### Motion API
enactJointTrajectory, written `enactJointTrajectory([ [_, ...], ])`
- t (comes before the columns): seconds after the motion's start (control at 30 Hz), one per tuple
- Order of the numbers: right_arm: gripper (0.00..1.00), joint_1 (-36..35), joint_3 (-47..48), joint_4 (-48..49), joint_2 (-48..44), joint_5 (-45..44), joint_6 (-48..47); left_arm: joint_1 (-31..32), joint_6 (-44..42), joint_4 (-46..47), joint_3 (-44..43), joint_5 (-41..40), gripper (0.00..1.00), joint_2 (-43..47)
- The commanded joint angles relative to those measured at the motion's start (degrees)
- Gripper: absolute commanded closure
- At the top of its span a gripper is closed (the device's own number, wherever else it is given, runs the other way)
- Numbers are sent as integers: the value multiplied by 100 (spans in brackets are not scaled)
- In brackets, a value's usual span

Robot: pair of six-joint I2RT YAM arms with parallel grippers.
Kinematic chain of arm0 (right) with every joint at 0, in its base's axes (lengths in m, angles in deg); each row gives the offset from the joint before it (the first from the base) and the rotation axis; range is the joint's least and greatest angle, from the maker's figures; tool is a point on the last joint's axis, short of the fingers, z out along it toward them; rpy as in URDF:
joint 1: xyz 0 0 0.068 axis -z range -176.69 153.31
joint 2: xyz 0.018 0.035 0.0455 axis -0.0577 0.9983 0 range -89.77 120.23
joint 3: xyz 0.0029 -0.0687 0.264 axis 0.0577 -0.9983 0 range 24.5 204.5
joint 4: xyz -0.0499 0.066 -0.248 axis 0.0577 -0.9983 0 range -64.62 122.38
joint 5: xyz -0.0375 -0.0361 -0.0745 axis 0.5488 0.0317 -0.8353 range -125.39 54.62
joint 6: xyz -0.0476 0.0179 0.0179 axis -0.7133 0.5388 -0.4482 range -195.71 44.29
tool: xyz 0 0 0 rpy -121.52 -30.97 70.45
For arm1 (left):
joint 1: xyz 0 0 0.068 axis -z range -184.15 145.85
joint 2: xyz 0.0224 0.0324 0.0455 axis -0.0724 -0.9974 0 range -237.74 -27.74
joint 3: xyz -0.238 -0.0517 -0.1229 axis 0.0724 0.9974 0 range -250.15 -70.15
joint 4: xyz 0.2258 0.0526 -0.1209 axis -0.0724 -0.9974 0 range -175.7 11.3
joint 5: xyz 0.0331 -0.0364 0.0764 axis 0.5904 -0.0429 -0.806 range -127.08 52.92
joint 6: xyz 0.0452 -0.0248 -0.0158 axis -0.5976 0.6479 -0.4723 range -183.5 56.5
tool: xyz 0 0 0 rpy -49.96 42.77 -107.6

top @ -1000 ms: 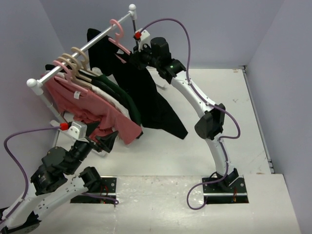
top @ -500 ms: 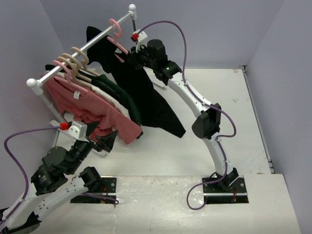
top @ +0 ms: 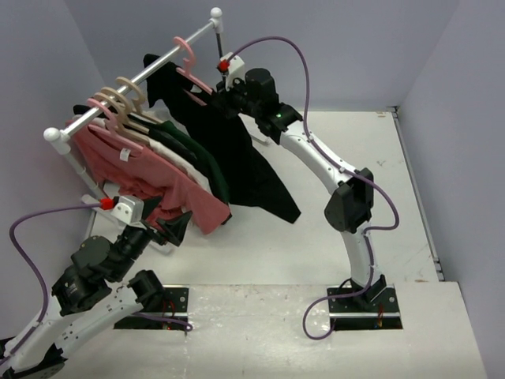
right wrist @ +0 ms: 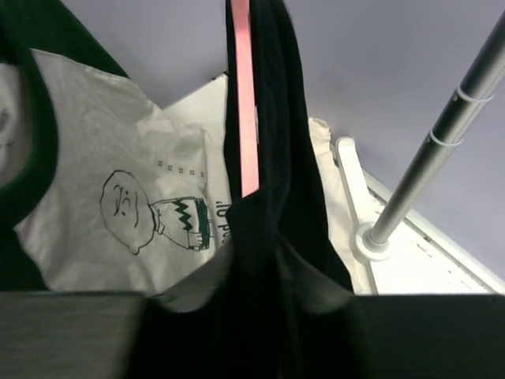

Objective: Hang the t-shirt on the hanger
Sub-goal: Place the hanger at the clothesline.

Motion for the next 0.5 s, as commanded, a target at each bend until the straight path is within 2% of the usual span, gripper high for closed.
enactJointTrajectory([
  [0.0,43,-50,-221,-319,-920,173,-7,-62,47,136,25,-194,0,-127],
  [0.07,18,-33,-487,-372,-1266,107,53,-71,81,128,16,-296,0,-177],
  [0.13,3,-24,-835,-364,-1577,-105,284,-80,116,119,16,-381,0,-222],
  [0.2,1,-6,-1251,-271,-2014,-530,457,-85,146,119,16,-554,0,-288],
  [0.33,1,188,-2822,323,-3257,-1144,1114,-208,360,38,-27,-1047,0,-588],
  [0.47,1,264,-3861,374,-4014,-1942,1327,-352,545,-50,-63,-1491,0,-954],
])
